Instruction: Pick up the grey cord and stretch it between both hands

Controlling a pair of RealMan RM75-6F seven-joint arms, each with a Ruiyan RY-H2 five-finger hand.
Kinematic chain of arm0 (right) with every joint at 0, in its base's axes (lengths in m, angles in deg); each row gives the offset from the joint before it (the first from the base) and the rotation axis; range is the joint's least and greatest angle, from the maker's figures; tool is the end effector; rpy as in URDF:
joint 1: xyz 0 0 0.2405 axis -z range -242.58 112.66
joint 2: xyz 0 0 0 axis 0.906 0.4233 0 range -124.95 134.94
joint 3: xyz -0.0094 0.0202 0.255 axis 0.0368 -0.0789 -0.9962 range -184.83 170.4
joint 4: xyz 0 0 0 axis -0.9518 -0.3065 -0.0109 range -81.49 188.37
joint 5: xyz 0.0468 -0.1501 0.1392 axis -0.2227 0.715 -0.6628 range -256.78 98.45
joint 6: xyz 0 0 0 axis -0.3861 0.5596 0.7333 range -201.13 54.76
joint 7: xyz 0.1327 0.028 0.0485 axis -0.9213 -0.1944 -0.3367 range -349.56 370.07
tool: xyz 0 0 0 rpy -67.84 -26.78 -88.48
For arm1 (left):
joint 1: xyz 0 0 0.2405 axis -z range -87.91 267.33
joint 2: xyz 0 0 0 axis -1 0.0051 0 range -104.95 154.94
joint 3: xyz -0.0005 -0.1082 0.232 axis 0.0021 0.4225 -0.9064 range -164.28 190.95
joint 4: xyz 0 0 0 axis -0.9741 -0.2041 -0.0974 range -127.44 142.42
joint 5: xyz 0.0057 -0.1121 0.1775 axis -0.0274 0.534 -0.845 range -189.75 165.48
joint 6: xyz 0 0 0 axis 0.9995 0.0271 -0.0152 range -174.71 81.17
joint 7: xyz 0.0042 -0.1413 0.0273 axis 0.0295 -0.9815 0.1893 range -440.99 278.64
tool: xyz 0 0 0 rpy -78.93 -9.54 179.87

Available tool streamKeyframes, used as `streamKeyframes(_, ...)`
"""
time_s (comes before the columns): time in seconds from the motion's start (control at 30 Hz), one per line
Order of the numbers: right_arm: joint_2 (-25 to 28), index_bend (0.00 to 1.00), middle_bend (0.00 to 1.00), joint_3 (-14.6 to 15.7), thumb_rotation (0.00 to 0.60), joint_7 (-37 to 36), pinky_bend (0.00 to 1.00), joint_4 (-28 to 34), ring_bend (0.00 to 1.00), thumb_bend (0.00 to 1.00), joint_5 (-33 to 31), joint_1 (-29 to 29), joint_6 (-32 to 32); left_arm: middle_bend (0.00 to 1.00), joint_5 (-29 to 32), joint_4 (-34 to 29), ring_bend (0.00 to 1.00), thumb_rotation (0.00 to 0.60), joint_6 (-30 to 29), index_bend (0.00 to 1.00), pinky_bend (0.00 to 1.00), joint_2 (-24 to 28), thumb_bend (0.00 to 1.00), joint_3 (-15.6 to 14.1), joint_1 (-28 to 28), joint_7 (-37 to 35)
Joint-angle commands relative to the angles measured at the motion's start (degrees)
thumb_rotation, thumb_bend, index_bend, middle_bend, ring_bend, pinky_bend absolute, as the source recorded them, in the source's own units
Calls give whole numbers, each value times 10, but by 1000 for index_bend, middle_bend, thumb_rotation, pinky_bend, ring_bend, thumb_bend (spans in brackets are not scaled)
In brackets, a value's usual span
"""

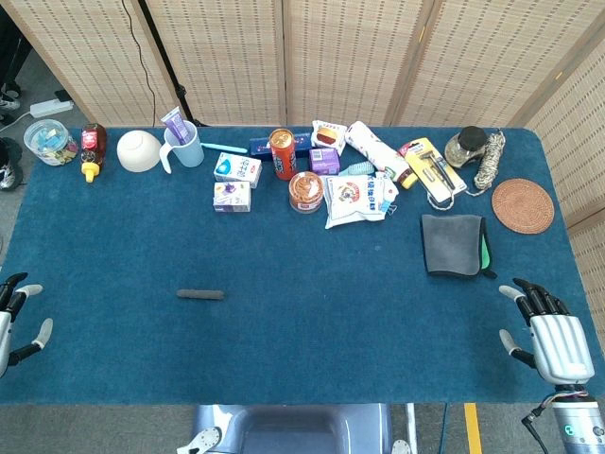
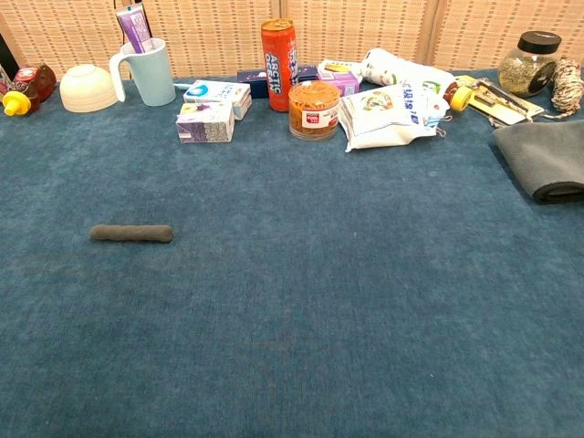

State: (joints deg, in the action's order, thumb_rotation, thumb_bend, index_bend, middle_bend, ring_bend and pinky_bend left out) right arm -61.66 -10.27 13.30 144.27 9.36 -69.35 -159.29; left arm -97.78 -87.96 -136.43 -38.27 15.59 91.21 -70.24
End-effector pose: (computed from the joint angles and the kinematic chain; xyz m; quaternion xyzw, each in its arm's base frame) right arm -0.3066 -0.1791 0.1476 0.6080 -0.3638 0.3909 0.5875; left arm -0.3087 0.1599 0.1684 -0.5957 -0.3415 -0.3430 0.6410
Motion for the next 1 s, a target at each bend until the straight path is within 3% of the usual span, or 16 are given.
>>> streamKeyframes(0.03,0,229,163,-1,600,0,263,1,173,334,0,0,0,204,0,0,235,408,0,318,307,-1,349,0,0,-1)
streamKeyframes(0.43,1,230,163,1,600,-2,263,1,174,334,-1,3,-3,211,2,-6,233,410,11,325,307,5,349,3,7,1)
streamKeyframes(0.6,0,229,163,2,600,-3,263,1,173,335,1,4,-6,211,1,-14,233,410,29,371,307,7,350,5,19,17)
streamKeyframes(0.8,-2,229,163,3,600,-1,263,3,173,334,5,4,-7,210,4,-22,223,482,54,447,282,3,350,14,44,57)
streamKeyframes(1.0,-5,230,163,2,600,-4,263,2,174,334,5,2,-5,176,20,-25,171,489,105,457,207,-5,350,24,78,64)
